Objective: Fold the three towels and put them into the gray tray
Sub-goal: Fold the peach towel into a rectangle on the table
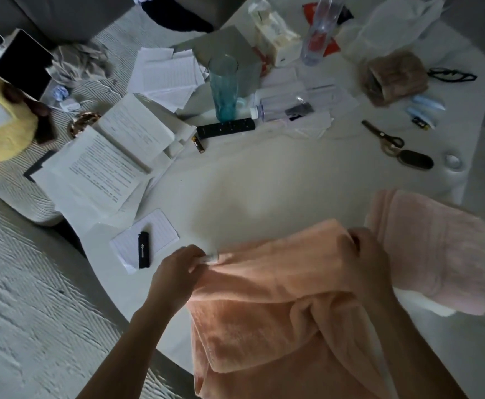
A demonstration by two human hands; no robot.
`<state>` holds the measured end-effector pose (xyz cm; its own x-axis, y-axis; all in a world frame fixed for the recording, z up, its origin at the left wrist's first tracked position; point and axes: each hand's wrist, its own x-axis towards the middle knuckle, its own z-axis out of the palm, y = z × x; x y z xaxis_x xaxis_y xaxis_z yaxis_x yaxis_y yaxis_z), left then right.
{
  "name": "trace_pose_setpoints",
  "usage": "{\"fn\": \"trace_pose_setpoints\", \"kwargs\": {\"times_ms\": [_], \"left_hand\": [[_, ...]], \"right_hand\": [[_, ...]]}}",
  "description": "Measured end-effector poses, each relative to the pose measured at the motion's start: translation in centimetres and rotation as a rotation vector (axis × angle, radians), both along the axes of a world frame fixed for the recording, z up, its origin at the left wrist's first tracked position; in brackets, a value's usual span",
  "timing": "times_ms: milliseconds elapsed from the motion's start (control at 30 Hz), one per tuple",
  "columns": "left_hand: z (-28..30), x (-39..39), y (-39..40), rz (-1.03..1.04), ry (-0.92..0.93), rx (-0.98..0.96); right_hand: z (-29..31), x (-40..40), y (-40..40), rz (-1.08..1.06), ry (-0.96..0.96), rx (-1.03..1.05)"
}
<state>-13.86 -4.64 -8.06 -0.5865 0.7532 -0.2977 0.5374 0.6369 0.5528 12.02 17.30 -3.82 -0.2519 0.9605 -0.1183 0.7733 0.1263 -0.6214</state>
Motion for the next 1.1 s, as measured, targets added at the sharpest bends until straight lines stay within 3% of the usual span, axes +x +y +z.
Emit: {"fn": "trace_pose_setpoints", "kwargs": {"times_ms": [100,233,300,400,567,667,833,933,1000,1100], "left_hand": [[0.3,-1.9,2.3,0.06,0.041,0.087],[0.4,-2.1,4.7,0.008,0.088,0.0],[-0.1,-1.9,5.0,-0.026,0.111,-0.019],[-0.9,-1.6,4.9,0.008,0.07,0.108],[-1.7,-1.3,3.0,0.478,-0.265,0.235],[-1.6,0.5,1.0,0.635,-0.408,0.226],[-1.4,4.5,-3.6,0.538,-0.481,0.109],[-1.4,6.7,-6.3,0.454,-0.516,-0.011],[-1.5,7.8,-7.7,0.41,-0.528,-0.056],[-1.3,8.9,-8.9,0.269,-0.535,-0.076]], "right_hand": [[0.1,-1.2,1.8,-0.115,0.031,0.012],[-2.6,-2.9,2.6,-0.091,-0.393,-0.172],[-3.6,-3.1,2.3,-0.076,-0.484,-0.28],[-4.0,-3.1,1.6,-0.069,-0.443,-0.267],[-3.5,-2.0,0.8,-0.124,-0.194,-0.281],[-3.1,-1.4,-2.0,-0.039,-0.007,-0.276],[-2.8,2.7,-8.0,-0.007,0.054,-0.203],[-3.6,6.7,-10.0,0.007,-0.259,-0.232],[-4.2,8.6,-10.5,-0.04,-0.367,-0.283],[-4.0,10.1,-10.2,-0.133,-0.209,-0.372]]}}
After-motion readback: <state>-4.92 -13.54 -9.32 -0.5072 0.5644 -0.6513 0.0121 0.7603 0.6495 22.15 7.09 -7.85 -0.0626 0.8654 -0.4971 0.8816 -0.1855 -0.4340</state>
